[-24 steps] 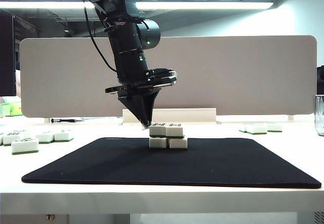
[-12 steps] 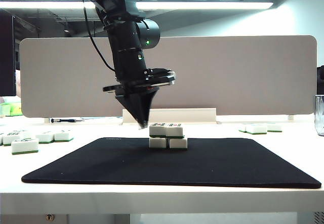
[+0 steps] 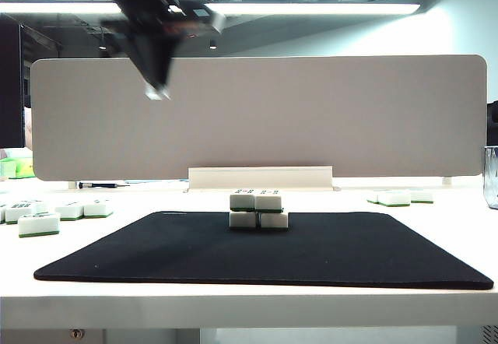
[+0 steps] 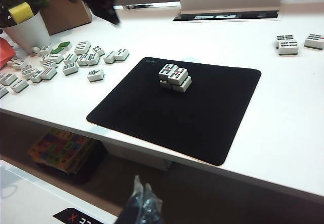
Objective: Arrange four mahjong tiles into a neat stack, creating two layers of paired tiles.
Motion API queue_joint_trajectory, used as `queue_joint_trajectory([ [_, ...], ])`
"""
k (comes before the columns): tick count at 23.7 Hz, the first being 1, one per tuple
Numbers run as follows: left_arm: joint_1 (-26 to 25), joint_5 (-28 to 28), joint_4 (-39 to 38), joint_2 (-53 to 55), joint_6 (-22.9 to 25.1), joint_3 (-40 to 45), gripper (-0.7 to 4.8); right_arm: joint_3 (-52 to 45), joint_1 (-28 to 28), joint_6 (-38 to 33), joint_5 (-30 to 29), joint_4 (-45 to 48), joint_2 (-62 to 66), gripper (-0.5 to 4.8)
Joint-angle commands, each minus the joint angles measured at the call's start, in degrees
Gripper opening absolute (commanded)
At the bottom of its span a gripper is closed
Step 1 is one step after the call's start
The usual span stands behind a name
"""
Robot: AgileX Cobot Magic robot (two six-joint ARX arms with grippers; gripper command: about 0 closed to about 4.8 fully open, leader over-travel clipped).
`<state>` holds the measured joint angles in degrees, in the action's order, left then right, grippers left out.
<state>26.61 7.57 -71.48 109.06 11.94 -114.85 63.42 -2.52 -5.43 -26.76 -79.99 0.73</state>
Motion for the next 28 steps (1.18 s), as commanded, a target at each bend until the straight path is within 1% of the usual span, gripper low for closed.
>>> queue_joint_trajectory([
  [1,-2.8,0.1,-2.3,-5.6,-1.8,-0.1,-0.05,0.2,-0.1,0.1,-0.1,0.9,-0.7,-0.01],
  [5,-7.6,0.1,-1.7,-15.2,-2.8,3.5,-0.05,0.2,-0.1,0.1,-0.1,0.9,-0.7,-0.01],
  [7,-9.7,0.2,-0.5,-21.3,-3.0,9.0,-0.05,0.2,-0.1,0.1,-0.1,0.9,-0.7,-0.01],
  [9,-10.1,0.2,1.4,-25.6,-3.0,13.9,-0.05,0.2,-0.1,0.1,-0.1,0.9,-0.7,-0.01],
  [12,-11.4,0.4,6.2,-34.9,-3.0,25.3,-0.05,0.2,-0.1,0.1,-0.1,0.9,-0.7,-0.01],
  [14,-11.4,0.3,9.5,-41.0,-3.0,33.4,-0.05,0.2,-0.1,0.1,-0.1,0.9,-0.7,-0.01],
  [15,-11.4,0.3,10.6,-42.9,-3.0,36.1,-0.05,0.2,-0.1,0.1,-0.1,0.9,-0.7,-0.01],
  [16,-11.4,0.3,12.6,-47.5,-3.0,42.3,-0.06,0.2,0.0,0.1,-0.1,0.9,-0.7,-0.01],
  [17,-11.4,0.3,13.7,-50.0,-3.0,45.6,-0.05,0.2,0.0,0.1,-0.1,0.9,-0.7,-0.01],
  [18,-11.4,0.3,14.6,-54.3,-3.0,50.8,-0.05,0.2,-0.1,0.1,-0.1,0.9,-0.7,-0.01],
  [20,-11.3,0.4,14.9,-59.8,-3.0,56.8,-0.05,0.2,-0.1,0.1,-0.1,0.9,-0.7,-0.01],
  [21,-11.4,0.9,15.0,-64.5,-4.1,61.3,-0.05,0.2,0.0,0.1,-0.1,0.9,-0.7,-0.01],
  [22,-11.4,1.9,15.1,-67.7,-5.5,64.1,-0.06,0.2,0.0,0.1,-0.1,0.9,-0.7,-0.01],
  [23,-11.3,3.2,15.3,-73.5,-7.3,68.7,-0.05,0.2,-0.1,0.1,-0.1,0.9,-0.7,-0.01],
  [24,-11.3,3.2,15.6,-76.2,-8.3,70.6,-0.05,0.2,-0.1,0.1,-0.1,0.9,-0.7,-0.01],
  [25,-11.3,3.2,19.3,-82.6,-12.2,74.7,-0.05,0.2,-0.1,0.1,-0.1,0.9,-0.7,-0.01],
  [26,-11.3,3.1,22.3,-86.2,-13.5,76.3,-0.05,0.2,-0.1,0.1,-0.1,0.9,-0.7,-0.01],
  [28,-11.3,2.7,27.7,-90.4,-13.9,78.2,-0.05,0.2,-0.1,0.1,-0.1,0.9,-0.7,-0.01],
])
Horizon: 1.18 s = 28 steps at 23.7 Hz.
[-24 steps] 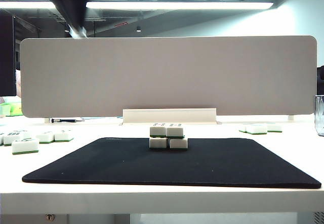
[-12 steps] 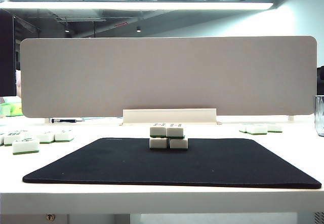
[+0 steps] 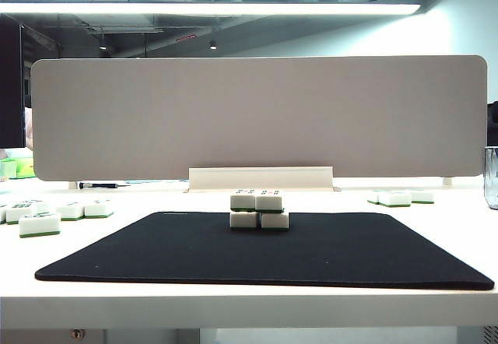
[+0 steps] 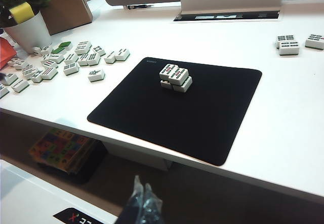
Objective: Arrange four mahjong tiles into a neat stack, creating two layers of paired tiles.
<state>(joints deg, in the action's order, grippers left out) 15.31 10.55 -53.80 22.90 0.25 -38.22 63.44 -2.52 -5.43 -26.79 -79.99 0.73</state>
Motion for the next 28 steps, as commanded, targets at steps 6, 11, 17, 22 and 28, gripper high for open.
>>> queue_joint_trajectory([
  [6,0.0,-0.1,15.8,-11.4,-2.2,2.9,-0.05,0.2,-0.1,0.1,-0.1,0.9,-0.7,-0.01],
  [11,0.0,0.8,17.2,-11.4,-2.4,3.5,-0.05,0.2,-0.1,0.1,-0.1,0.9,-0.7,-0.01],
  [17,-0.5,4.9,27.9,-12.3,-2.2,15.1,-0.05,0.2,-0.1,0.1,-0.1,0.9,-0.7,-0.01],
  [22,-10.1,-7.2,37.2,-12.5,-2.2,23.2,-0.05,0.2,0.0,0.1,-0.1,0.9,-0.7,-0.01],
  [28,-18.8,-12.2,37.3,-19.6,-2.2,28.5,-0.05,0.2,-0.1,0.1,-0.1,0.9,-0.7,-0.01],
])
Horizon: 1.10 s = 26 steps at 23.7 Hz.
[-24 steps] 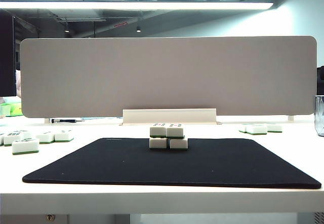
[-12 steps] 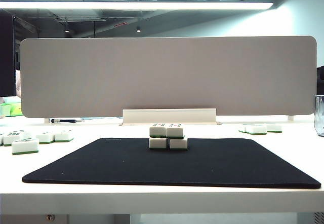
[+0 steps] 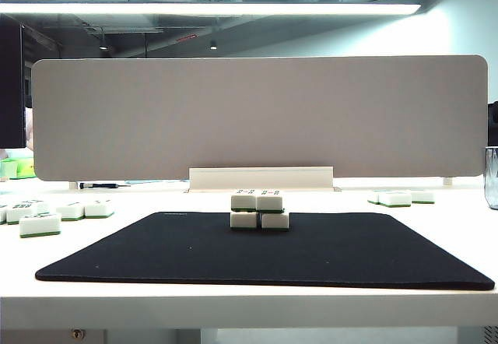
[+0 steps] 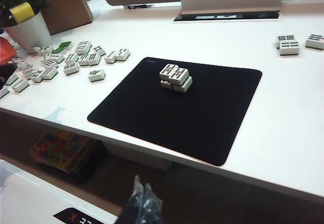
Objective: Arrange four mahjong tiles into a neat stack, creating two layers of paired tiles.
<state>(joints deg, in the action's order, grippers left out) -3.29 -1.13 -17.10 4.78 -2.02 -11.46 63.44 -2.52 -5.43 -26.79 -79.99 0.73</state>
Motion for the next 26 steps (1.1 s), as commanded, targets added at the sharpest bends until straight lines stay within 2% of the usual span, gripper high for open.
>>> queue_joint_trajectory([
  [1,-0.2,-0.4,1.0,-2.5,0.0,3.4,-0.05,0.2,-0.1,0.1,-0.1,0.9,-0.7,-0.01],
  [11,-0.6,0.1,7.4,-4.7,-0.2,11.2,-0.05,0.2,-0.1,0.1,-0.1,0.9,-0.7,-0.01],
  [13,-0.6,1.5,5.9,-4.7,-0.3,11.1,-0.05,0.2,-0.1,0.1,-0.1,0.9,-0.7,-0.01],
  [26,-0.6,0.9,6.5,-4.7,-0.3,11.1,-0.05,0.2,-0.1,0.1,-0.1,0.9,-0.7,-0.01],
])
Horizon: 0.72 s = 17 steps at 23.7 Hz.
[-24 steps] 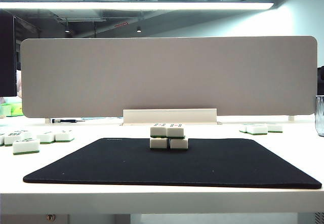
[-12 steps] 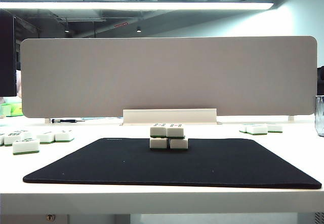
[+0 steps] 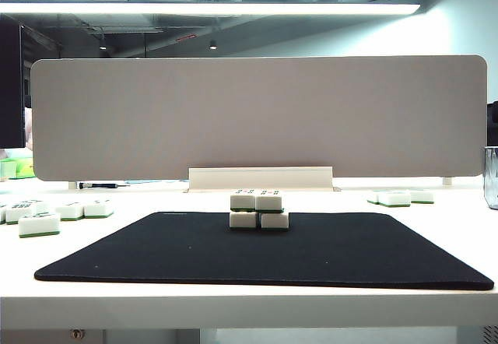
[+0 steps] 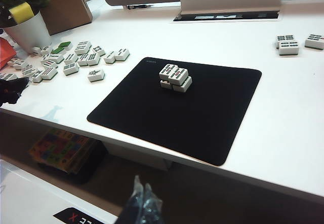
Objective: Arrange four mahjong tiles into a neat stack, creating two layers of paired tiles.
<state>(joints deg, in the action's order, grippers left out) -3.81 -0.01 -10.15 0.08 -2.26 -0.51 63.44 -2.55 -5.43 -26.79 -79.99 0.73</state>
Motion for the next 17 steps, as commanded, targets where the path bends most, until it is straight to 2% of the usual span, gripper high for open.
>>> queue_joint_trajectory([
  [1,-0.1,-0.2,-0.5,0.0,-0.1,0.2,-0.05,0.2,0.0,0.1,-0.1,0.9,-0.7,-0.01],
  [8,-0.1,-0.2,-0.5,0.0,-0.1,0.2,-0.05,0.2,0.0,0.1,-0.1,0.9,-0.7,-0.01],
  [11,-0.1,-0.2,-0.5,0.0,-0.1,0.2,-0.05,0.0,0.0,4.2,1.3,2.0,-0.7,-0.01],
  [17,-0.1,-0.2,-0.5,0.0,-0.1,0.2,-0.05,-10.3,0.1,3.0,5.6,20.9,-0.7,-0.01],
])
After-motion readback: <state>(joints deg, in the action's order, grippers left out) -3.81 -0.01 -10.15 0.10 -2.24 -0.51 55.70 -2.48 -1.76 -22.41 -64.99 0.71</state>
